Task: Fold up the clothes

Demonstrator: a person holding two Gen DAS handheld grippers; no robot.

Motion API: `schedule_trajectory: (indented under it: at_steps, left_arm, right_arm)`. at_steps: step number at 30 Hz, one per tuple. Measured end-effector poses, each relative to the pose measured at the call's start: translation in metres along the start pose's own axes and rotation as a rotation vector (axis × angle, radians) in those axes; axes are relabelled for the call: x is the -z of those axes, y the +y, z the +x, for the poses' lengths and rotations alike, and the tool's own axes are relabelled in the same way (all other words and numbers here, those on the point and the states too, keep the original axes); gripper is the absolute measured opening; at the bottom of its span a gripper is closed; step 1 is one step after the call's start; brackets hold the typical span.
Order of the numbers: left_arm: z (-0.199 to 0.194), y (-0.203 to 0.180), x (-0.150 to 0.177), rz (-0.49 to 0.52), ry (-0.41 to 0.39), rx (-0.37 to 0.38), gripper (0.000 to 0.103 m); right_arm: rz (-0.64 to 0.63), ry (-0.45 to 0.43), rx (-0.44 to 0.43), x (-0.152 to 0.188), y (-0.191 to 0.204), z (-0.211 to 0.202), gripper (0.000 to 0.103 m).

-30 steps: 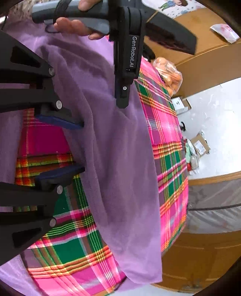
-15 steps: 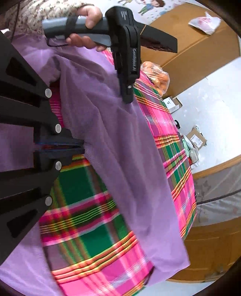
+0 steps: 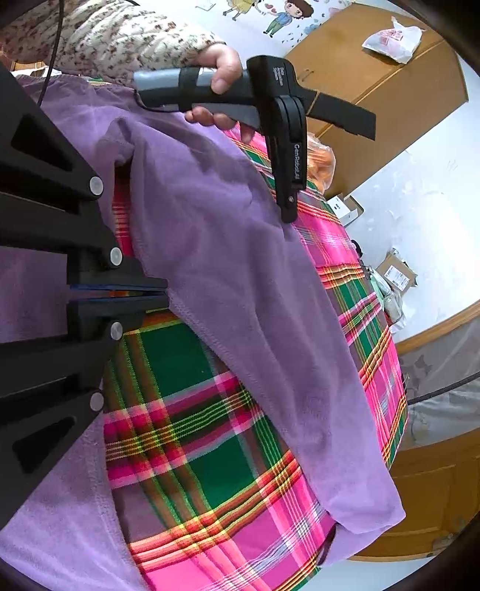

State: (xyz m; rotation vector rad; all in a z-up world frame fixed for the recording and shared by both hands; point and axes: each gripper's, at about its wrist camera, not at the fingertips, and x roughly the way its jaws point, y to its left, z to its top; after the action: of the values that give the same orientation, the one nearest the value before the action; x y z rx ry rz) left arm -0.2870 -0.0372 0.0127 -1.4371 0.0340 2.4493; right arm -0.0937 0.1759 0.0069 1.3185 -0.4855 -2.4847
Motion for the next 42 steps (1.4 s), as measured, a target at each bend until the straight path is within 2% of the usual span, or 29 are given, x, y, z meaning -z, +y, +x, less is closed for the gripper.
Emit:
schedule_trajectory:
  at_steps: [1, 5, 13, 18, 19, 21, 23, 27, 32, 35, 39, 42]
  left_arm:
    - [0.002, -0.001, -0.001, 0.026, 0.001, 0.021, 0.034]
    - [0.009, 0.002, -0.002, 0.042, 0.006, 0.066, 0.035]
    - [0.011, -0.022, 0.004, 0.210, 0.006, 0.019, 0.038]
    - [0.012, -0.026, 0.004, 0.196, 0.006, 0.008, 0.038]
    - [0.012, -0.028, 0.005, 0.214, 0.002, -0.004, 0.036]
    - [0.010, -0.034, 0.008, 0.245, 0.012, 0.019, 0.005]
    - [0.009, -0.038, 0.008, 0.268, 0.005, -0.012, 0.003]
    - [0.004, -0.037, 0.003, 0.243, -0.047, -0.078, 0.003]
    - [0.005, -0.020, -0.008, 0.139, -0.062, -0.050, 0.003]
    - [0.011, -0.021, -0.003, 0.153, -0.061, -0.059, 0.003]
    - [0.012, -0.017, -0.006, 0.097, -0.055, -0.039, 0.004]
    - [0.011, -0.021, -0.006, 0.108, -0.041, -0.049, 0.007]
  right_arm:
    - [0.001, 0.000, -0.006, 0.000, -0.001, 0.000, 0.002]
    - [0.003, 0.001, -0.019, 0.000, -0.003, 0.000, 0.003]
    - [0.000, -0.002, -0.024, -0.001, -0.002, 0.001, 0.003]
    - [-0.002, -0.003, -0.020, -0.001, -0.001, 0.001, 0.003]
    - [-0.003, -0.003, -0.018, -0.001, -0.001, 0.001, 0.003]
    - [-0.007, -0.004, -0.015, -0.001, 0.000, 0.000, 0.003]
    - [-0.011, -0.006, -0.012, -0.001, 0.001, 0.000, 0.003]
    - [-0.029, -0.028, -0.007, 0.000, 0.004, -0.004, 0.002]
    - [-0.063, -0.082, -0.002, 0.003, 0.012, -0.023, 0.000]
    - [-0.067, -0.052, 0.013, 0.007, 0.012, -0.019, 0.000]
    - [-0.010, -0.001, 0.002, 0.007, 0.000, -0.006, 0.000]
    - [0.016, -0.004, 0.014, 0.005, -0.010, -0.007, 0.000]
